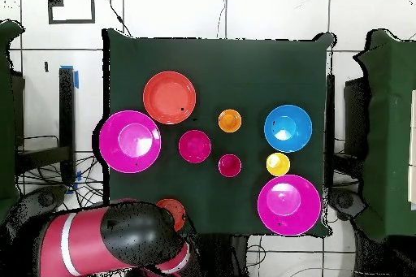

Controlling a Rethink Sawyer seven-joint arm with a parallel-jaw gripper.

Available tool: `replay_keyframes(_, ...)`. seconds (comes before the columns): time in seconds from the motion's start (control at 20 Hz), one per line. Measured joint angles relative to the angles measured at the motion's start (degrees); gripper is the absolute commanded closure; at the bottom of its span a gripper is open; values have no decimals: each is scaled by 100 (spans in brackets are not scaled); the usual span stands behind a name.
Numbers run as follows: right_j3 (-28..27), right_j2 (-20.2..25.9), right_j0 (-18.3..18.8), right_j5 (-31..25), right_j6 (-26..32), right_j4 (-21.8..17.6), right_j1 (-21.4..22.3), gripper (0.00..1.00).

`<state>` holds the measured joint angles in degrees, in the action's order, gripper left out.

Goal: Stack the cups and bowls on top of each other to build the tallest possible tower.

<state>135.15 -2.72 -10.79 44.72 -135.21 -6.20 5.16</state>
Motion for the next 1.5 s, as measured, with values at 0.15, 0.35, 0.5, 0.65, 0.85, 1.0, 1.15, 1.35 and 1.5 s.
replay_keyframes(0.15,-9,34,-1,11,0,38,1,100)
replay_keyframes(0.35,159,116,-1,-39,0,208,214,100)
replay_keyframes(0.5,653,281,0,-465,0,519,909,100)
replay_keyframes(0.65,1029,409,0,-943,0,728,1510,100)
replay_keyframes(0.85,1633,619,-1,-2066,0,1024,2662,100)
replay_keyframes(1.0,1925,731,-1,-2822,0,1145,3363,100)
replay_keyframes(1.15,2080,743,-21,-3382,0,1175,3878,100)
replay_keyframes(1.35,2097,661,-85,-3521,0,1170,4157,100)
replay_keyframes(1.5,2082,620,-86,-3324,0,1139,4148,100)
